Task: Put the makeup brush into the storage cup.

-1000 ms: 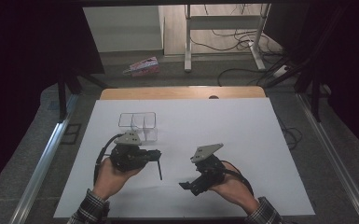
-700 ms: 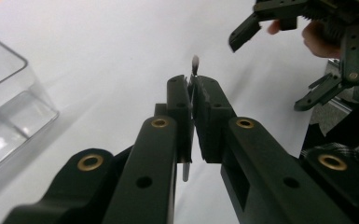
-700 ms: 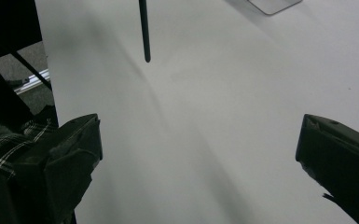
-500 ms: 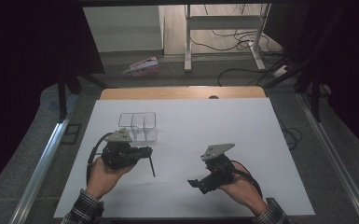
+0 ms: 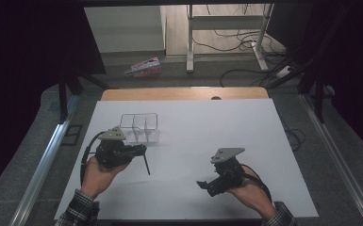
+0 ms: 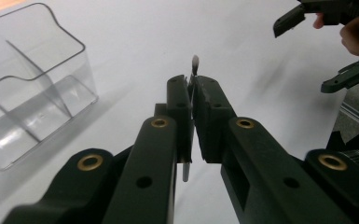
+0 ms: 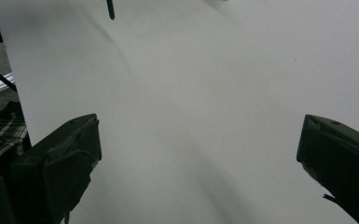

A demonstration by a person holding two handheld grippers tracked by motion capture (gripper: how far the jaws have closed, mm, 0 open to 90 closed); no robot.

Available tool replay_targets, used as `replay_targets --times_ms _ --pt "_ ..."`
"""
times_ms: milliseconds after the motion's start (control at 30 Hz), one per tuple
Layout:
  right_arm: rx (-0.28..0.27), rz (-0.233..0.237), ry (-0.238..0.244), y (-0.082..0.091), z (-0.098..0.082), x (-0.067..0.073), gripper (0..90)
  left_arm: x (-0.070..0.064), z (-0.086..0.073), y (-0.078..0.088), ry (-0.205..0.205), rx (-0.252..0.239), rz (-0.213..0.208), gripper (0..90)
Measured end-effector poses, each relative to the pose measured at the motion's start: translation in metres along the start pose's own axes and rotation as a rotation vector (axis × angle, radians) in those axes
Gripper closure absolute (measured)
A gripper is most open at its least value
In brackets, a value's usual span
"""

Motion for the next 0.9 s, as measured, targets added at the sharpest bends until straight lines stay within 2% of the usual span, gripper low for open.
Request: replay_targets --times_ms 200,633,767,900 --pt "0.005 -0.044 0.006 0.006 -0.008 -0.004 0.0 0.008 -0.001 0.006 0.013 -0.006 0.024 85.6" --pt "-0.002 -0.100 -0.054 0.020 -0.024 -0.017 0.0 0.027 -0.003 0.016 0.058 -0.012 0.076 85.5" --pt "0.010 -0.139 -0.058 0.024 -0.032 -0.023 0.0 0.032 -0.004 0.020 0.073 -0.021 0.084 85.6" --pt "0.016 -0.160 -0.084 0.027 -0.041 -0.029 0.0 0.036 -0.004 0.023 0.077 -0.024 0.094 85.6"
Point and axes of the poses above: each handheld gripper's, and its own axes: y roughly backward along the jaws, z roughly out of its top, x roughly to its left, the point moved 2 cm from there along -y, roughly forward along the jaws, and after that the axes turned 4 degrees about x, right-handed, at the moved point
